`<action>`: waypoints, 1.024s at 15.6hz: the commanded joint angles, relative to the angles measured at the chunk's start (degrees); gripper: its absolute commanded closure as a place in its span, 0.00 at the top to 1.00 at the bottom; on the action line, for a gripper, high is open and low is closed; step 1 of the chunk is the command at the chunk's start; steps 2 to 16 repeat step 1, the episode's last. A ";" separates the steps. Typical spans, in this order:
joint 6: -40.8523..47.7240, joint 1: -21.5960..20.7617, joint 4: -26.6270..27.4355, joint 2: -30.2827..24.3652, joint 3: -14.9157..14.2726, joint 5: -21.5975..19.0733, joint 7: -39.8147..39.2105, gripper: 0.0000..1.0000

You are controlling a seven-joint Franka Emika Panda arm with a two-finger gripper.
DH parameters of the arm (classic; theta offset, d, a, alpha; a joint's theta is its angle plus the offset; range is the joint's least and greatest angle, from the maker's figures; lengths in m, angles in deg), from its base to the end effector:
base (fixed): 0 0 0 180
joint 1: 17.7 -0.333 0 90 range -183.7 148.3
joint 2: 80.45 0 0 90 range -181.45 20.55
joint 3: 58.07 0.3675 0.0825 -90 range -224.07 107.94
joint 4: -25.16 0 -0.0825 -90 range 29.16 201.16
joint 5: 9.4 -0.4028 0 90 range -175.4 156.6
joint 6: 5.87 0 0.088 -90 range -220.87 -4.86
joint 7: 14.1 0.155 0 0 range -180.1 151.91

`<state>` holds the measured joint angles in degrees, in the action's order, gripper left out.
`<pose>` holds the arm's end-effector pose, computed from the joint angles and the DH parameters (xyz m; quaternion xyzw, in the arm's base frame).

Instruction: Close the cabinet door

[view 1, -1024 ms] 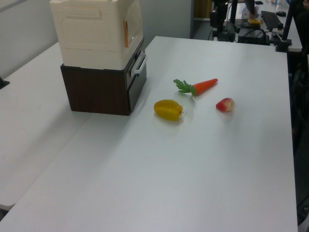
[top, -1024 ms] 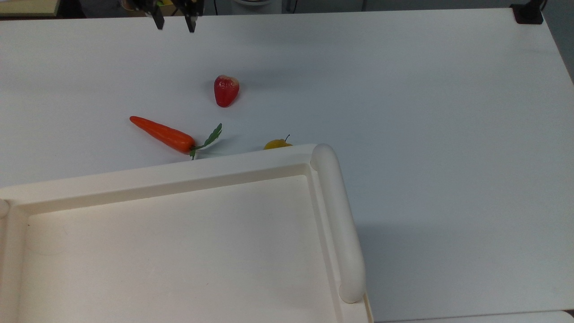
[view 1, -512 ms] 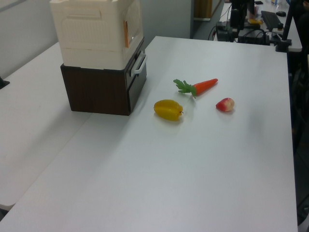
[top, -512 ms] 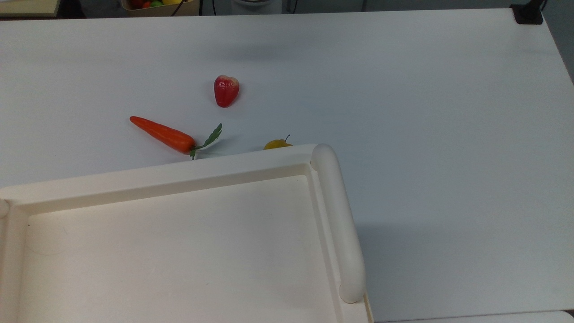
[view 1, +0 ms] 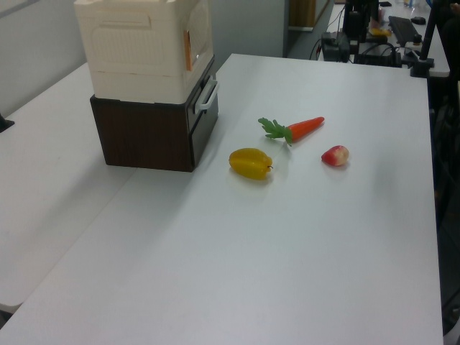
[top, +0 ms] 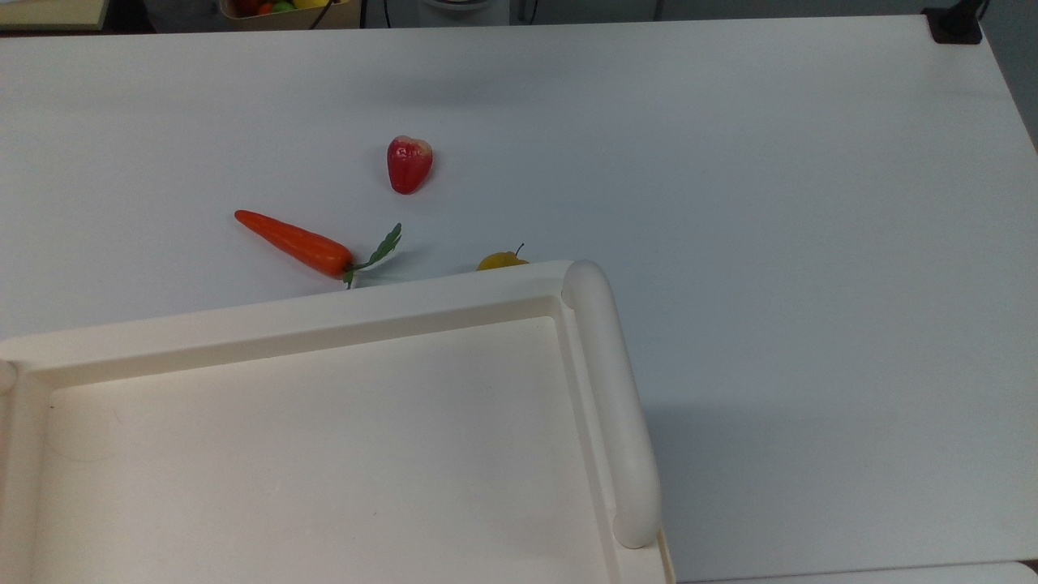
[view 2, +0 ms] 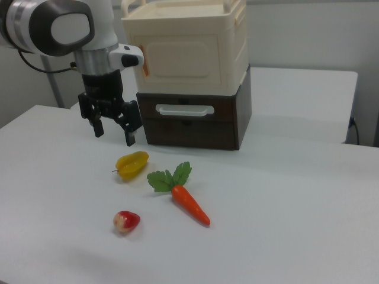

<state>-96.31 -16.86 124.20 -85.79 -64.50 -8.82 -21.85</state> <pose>0.5296 -0.0717 0.6028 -0.9996 -0.0048 0.0285 0.0039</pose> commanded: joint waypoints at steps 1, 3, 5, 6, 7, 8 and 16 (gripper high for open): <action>1.76 0.13 -1.49 0.42 -0.24 -0.14 -0.69 1.00; 1.76 0.13 -1.49 0.42 -0.24 -0.14 -0.69 1.00; 1.76 0.13 -1.49 0.42 -0.24 -0.14 -0.69 1.00; 1.76 0.13 -1.49 0.42 -0.24 -0.14 -0.69 1.00; 1.76 0.13 -1.49 0.42 -0.24 -0.14 -0.69 1.00; 1.76 0.13 -1.49 0.42 -0.24 -0.14 -0.69 1.00; 1.76 0.13 -1.49 0.42 -0.24 -0.14 -0.69 1.00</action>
